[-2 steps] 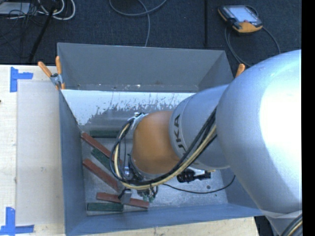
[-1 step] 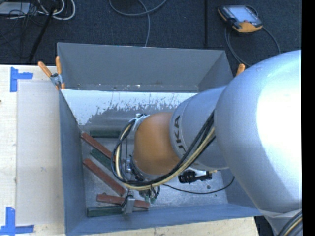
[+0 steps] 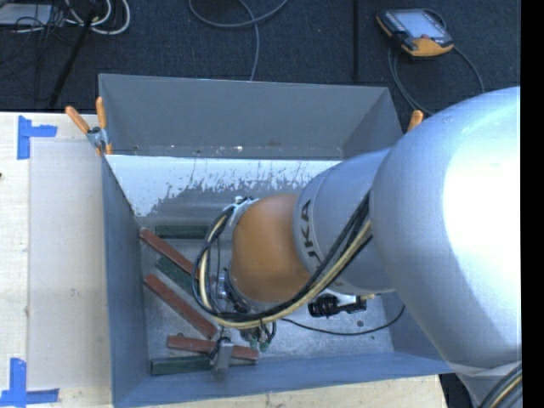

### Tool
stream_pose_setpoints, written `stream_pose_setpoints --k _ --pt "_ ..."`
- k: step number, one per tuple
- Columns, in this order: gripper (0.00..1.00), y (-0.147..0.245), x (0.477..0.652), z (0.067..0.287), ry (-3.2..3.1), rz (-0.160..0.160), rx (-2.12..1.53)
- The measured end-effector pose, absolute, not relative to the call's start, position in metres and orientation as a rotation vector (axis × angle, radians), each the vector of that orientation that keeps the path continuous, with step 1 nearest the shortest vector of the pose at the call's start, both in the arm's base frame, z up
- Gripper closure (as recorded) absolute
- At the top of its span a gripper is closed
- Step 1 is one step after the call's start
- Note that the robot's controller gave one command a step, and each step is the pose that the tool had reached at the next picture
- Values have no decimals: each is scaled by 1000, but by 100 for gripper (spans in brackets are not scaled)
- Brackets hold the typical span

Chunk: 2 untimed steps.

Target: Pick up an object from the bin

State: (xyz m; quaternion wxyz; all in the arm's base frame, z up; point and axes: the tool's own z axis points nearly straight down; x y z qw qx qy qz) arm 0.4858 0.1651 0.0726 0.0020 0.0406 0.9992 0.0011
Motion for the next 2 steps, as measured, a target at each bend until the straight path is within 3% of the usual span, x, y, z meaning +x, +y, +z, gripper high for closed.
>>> stream_pose_setpoints --k 2 --pt "0 166 475 71 3123 3 295"
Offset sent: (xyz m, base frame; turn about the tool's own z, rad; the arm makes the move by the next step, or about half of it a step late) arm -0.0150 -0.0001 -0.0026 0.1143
